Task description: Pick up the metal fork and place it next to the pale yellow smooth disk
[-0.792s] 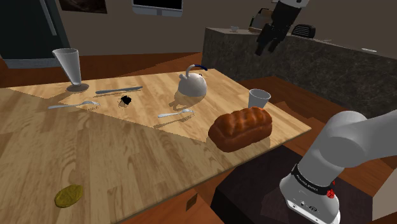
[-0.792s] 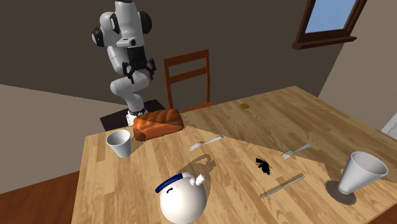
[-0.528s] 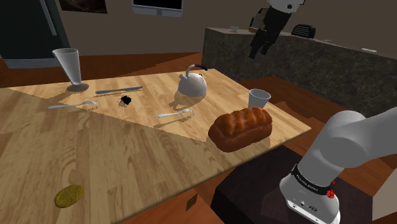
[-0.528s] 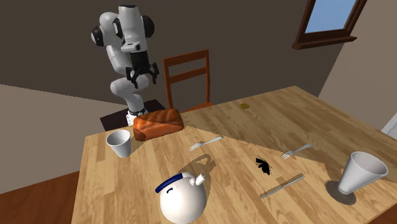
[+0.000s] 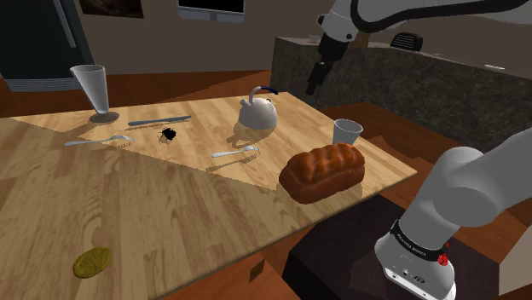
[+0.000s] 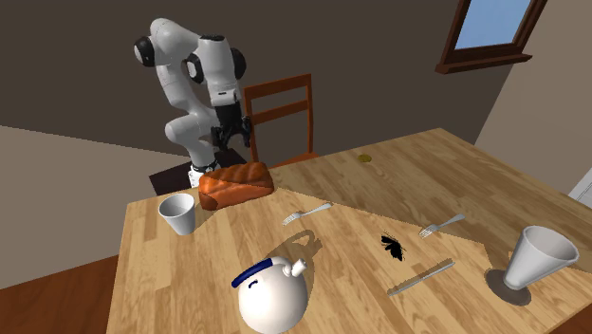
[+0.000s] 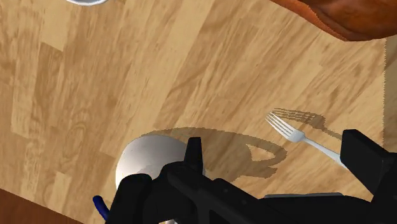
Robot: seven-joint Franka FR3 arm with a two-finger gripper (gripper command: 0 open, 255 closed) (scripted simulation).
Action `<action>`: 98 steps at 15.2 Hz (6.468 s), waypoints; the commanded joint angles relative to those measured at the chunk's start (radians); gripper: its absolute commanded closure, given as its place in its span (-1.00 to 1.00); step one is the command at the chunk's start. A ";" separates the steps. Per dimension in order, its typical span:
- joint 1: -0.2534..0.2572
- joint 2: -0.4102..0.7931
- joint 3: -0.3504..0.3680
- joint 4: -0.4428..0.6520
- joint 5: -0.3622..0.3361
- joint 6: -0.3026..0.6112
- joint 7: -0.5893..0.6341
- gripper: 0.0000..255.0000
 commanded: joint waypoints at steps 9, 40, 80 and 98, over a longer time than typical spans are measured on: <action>0.106 0.299 -0.012 0.036 0.009 0.267 -0.271 -1.00; 0.202 0.831 0.060 0.209 0.005 0.616 -0.643 -1.00; 0.351 0.660 0.162 0.258 -0.065 0.375 -0.362 1.00; 0.617 0.836 0.300 0.512 -0.207 0.223 0.092 1.00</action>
